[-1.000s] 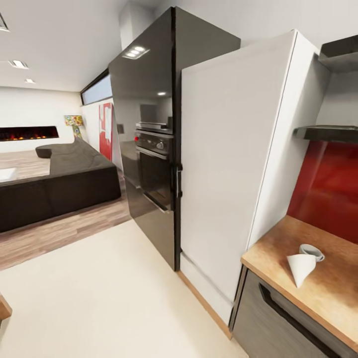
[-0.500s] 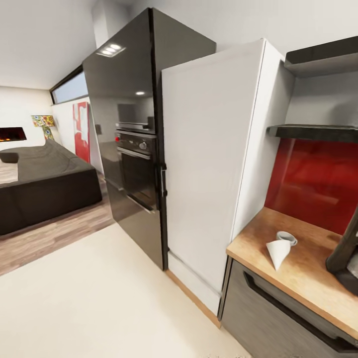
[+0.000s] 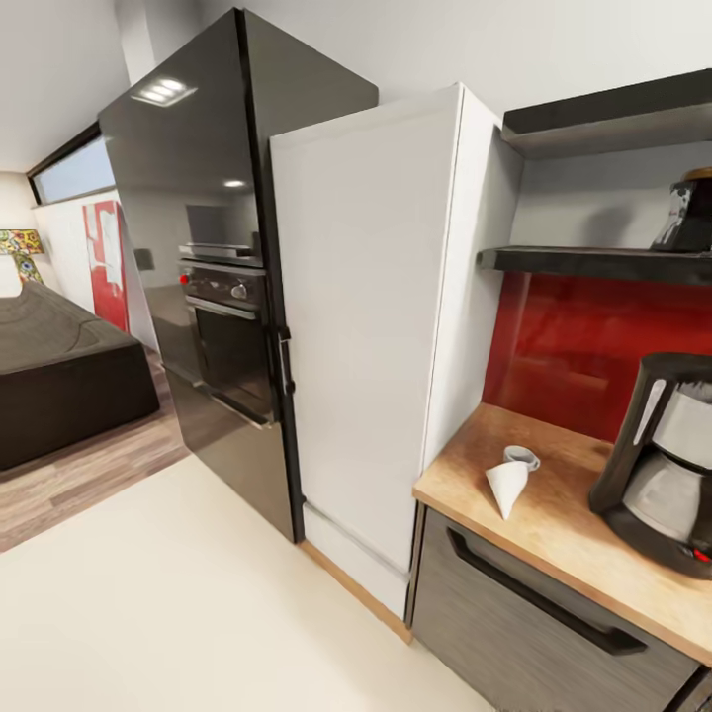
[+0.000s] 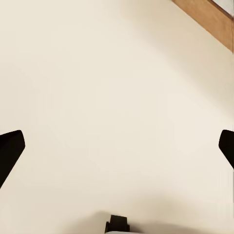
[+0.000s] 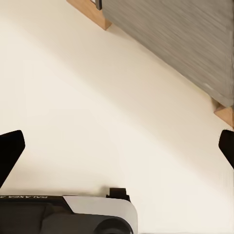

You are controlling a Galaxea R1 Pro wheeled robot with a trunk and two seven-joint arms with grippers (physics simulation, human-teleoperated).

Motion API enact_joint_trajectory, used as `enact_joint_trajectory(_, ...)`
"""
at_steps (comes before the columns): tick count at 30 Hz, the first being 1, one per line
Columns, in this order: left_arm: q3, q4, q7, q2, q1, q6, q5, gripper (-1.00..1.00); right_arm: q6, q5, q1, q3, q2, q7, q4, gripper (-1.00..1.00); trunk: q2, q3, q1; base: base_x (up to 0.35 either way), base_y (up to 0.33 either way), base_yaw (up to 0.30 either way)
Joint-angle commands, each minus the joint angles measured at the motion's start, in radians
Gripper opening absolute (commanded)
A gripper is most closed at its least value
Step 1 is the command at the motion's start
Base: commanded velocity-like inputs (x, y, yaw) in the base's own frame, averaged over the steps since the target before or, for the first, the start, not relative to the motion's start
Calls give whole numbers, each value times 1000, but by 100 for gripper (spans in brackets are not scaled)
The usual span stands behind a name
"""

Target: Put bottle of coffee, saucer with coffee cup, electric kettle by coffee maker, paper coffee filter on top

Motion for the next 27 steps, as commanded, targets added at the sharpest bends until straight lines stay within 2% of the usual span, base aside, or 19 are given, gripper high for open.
enact_joint_trajectory(1, -1, 1, 0, 0, 0, -3, 8, 100, -3, 1, -1, 0, 0, 1, 1, 100, -1, 0, 0, 0, 0, -262)
enact_joint_trajectory(8, -1, 1, 0, 0, 0, -3, 9, 100, -3, 1, -1, 0, 0, 1, 1, 100, -1, 0, 0, 0, 20, -262)
enact_joint_trajectory(18, -1, 1, 0, 0, 0, -13, 7, 100, -3, 1, -1, 0, 0, 0, 1, 100, -1, 0, 0, 0, 200, -262)
enact_joint_trajectory(27, -1, 2, 0, 1, 0, -20, 8, 100, -3, 1, -1, 0, 0, 0, 1, 100, -1, 0, 0, 0, 16, -262)
